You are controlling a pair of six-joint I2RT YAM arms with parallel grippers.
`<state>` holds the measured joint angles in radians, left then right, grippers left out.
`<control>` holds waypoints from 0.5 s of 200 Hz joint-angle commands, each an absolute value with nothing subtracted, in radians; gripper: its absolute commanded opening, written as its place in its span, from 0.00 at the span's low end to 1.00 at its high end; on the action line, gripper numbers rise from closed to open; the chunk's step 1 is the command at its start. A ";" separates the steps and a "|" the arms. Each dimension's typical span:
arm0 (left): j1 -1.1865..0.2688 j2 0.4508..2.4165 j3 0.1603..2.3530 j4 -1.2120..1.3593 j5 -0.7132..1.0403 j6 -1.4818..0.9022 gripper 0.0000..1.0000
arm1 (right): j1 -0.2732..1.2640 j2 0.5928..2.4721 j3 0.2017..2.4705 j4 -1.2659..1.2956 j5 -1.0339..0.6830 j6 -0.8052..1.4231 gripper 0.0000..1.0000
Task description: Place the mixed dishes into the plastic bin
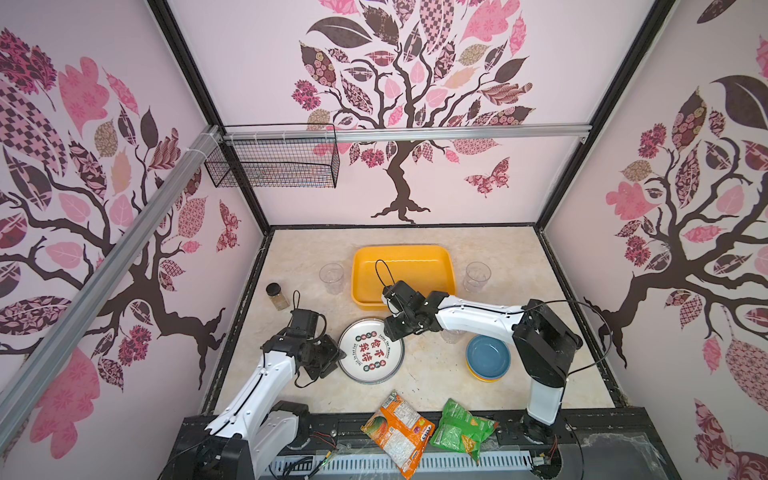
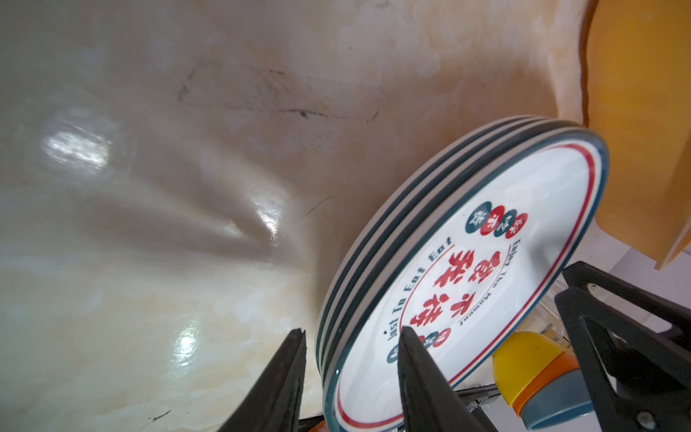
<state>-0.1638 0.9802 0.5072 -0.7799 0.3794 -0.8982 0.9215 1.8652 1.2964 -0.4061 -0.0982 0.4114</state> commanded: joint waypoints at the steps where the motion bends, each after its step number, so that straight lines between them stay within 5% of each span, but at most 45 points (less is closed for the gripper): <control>1: -0.168 0.972 0.483 -0.776 0.376 -0.902 0.44 | 0.925 1.907 1.290 -0.417 -0.116 0.410 0.47; 100: -0.168 0.982 0.487 -0.778 0.376 -0.900 0.44 | 0.925 1.897 1.284 -0.411 -0.081 0.414 0.50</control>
